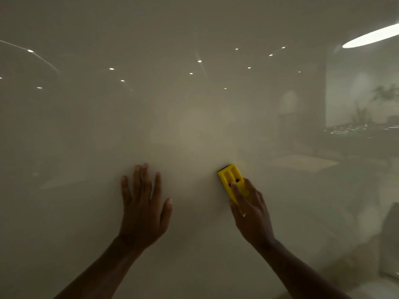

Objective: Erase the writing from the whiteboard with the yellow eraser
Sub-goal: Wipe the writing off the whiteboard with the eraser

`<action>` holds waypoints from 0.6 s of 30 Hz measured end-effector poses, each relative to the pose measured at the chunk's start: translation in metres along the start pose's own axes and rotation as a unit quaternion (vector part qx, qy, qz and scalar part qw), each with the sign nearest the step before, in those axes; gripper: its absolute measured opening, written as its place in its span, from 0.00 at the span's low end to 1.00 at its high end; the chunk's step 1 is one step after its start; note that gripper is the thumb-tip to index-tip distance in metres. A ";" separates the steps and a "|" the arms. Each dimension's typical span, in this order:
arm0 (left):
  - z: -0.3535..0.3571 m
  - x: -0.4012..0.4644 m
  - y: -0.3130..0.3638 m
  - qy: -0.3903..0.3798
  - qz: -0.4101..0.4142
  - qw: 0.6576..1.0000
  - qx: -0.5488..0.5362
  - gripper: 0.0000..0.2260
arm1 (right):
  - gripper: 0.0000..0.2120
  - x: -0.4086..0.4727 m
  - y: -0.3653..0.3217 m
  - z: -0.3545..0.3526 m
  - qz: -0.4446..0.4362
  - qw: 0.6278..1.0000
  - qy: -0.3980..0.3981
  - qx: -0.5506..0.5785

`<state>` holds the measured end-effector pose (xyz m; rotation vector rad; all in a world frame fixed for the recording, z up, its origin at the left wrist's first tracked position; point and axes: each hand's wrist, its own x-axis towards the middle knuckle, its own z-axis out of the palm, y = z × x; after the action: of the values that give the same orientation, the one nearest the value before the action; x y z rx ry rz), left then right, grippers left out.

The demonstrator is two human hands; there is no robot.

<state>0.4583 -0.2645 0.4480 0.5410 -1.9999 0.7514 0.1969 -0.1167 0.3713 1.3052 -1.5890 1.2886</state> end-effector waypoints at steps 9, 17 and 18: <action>0.073 -0.042 0.170 -0.124 0.057 0.980 -0.144 0.30 | 0.30 -0.087 0.077 -0.069 0.073 0.988 -0.122 -0.054; 0.124 -0.050 0.320 -0.264 0.098 0.924 -0.259 0.30 | 0.32 -0.162 0.171 -0.139 0.164 0.954 -0.229 -0.104; 0.130 -0.051 0.338 -0.283 0.103 0.915 -0.268 0.31 | 0.30 -0.172 0.185 -0.150 0.178 0.945 -0.249 -0.118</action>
<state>0.1929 -0.1070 0.2520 0.2294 -2.7017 0.1283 0.0501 0.0737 0.2022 1.2914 -2.3440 0.9605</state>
